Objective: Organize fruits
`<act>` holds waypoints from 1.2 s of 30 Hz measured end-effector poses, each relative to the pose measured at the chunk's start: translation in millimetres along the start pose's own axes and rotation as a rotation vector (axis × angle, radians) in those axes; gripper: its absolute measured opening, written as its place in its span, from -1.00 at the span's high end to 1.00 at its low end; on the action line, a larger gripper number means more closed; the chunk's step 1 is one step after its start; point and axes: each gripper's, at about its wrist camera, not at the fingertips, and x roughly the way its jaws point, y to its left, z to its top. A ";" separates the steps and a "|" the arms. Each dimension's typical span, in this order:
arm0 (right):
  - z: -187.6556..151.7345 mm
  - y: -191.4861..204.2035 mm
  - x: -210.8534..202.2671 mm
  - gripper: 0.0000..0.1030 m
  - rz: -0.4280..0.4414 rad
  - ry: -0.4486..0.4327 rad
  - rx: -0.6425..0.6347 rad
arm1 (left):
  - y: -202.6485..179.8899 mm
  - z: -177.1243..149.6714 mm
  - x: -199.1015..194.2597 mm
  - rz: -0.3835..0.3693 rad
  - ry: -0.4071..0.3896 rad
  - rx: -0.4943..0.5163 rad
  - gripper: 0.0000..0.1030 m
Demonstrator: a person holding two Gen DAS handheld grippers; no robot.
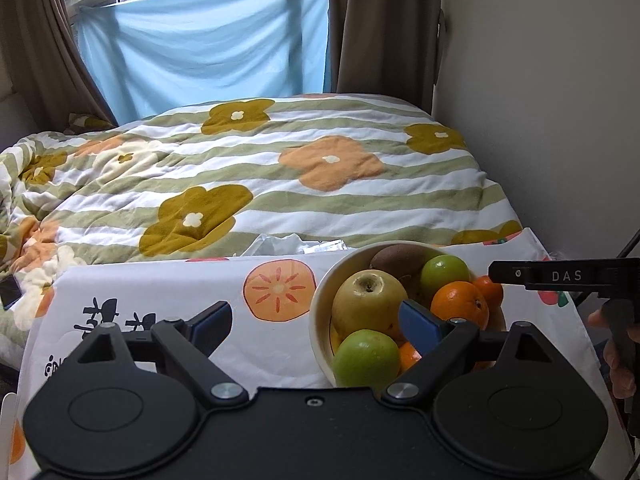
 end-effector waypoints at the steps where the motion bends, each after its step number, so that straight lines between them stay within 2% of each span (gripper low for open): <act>1: -0.2 3.2 -6.7 -0.77 -0.003 -0.009 -0.003 | 1.7 -0.7 -5.8 0.000 -0.011 -0.002 -0.80; 6: -3.9 30.2 -50.3 -0.77 -0.029 -0.066 -0.029 | 10.6 -6.4 -42.9 -0.007 -0.076 -0.003 -0.80; 13: -23.7 83.0 -126.4 -0.77 -0.055 -0.141 -0.065 | 30.1 -21.6 -116.8 -0.023 -0.208 -0.016 -0.81; 17: -47.5 117.1 -172.6 -1.00 -0.086 -0.201 -0.104 | 45.0 -35.2 -155.2 -0.012 -0.261 -0.015 -0.82; 22: -80.3 153.3 -209.3 -1.00 -0.119 -0.231 -0.161 | 64.9 -55.8 -188.6 0.014 -0.284 -0.034 -0.83; 25: -99.6 167.0 -220.9 -1.00 -0.120 -0.225 -0.154 | 70.9 -70.3 -202.4 0.040 -0.290 -0.025 -0.94; 36: -150.4 188.9 -226.2 -1.00 -0.190 -0.157 -0.135 | 84.8 -112.4 -215.9 0.061 -0.237 -0.020 -1.00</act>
